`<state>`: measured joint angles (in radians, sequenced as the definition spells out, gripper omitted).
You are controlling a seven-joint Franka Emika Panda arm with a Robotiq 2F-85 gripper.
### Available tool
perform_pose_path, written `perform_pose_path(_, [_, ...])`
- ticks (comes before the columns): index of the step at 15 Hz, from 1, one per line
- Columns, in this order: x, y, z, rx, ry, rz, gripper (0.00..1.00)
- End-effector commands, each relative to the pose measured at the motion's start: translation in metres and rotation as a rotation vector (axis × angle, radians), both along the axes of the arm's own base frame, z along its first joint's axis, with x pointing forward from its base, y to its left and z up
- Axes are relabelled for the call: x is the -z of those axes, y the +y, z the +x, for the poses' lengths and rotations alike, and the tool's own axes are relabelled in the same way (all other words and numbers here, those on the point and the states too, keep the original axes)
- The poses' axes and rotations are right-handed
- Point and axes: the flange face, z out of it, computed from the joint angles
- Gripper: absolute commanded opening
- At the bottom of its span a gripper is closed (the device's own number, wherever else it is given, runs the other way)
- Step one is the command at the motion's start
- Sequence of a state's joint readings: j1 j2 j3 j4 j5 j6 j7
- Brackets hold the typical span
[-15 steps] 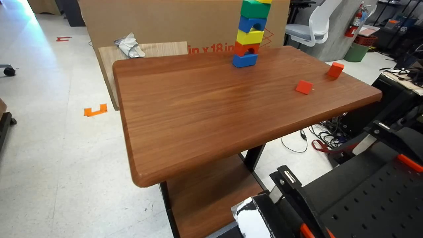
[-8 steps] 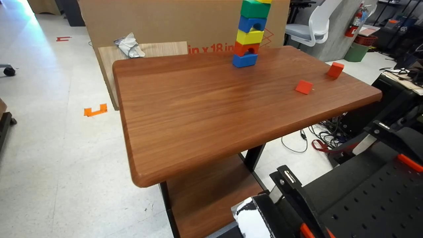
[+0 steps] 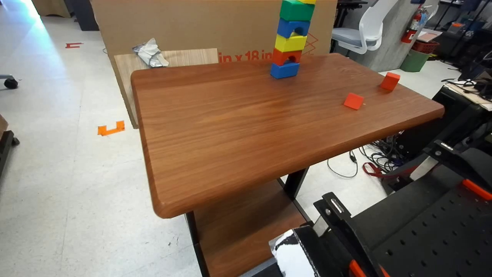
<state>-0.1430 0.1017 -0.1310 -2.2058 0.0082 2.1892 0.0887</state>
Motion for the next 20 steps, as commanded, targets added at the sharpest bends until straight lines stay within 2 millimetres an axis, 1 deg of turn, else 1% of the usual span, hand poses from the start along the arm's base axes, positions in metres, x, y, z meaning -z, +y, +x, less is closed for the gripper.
perform_pose_path(1, [0.023, -0.031, 0.018, -0.011, 0.020, -0.020, 1.00])
perform_pose_path(3, [0.035, -0.046, 0.021, -0.010, 0.038, -0.020, 1.00])
perform_pose_path(4, [0.041, -0.057, 0.021, -0.024, 0.042, -0.028, 1.00])
perform_pose_path(7, [0.053, -0.083, 0.024, -0.012, 0.039, -0.053, 1.00])
perform_pose_path(10, [0.070, -0.102, 0.028, 0.076, 0.023, -0.057, 1.00])
perform_pose_path(12, [0.082, -0.106, 0.031, 0.124, 0.024, -0.063, 1.00])
perform_pose_path(13, [0.088, -0.105, 0.033, 0.142, 0.021, -0.066, 1.00])
perform_pose_path(20, [0.105, -0.089, 0.058, 0.304, -0.018, -0.072, 1.00])
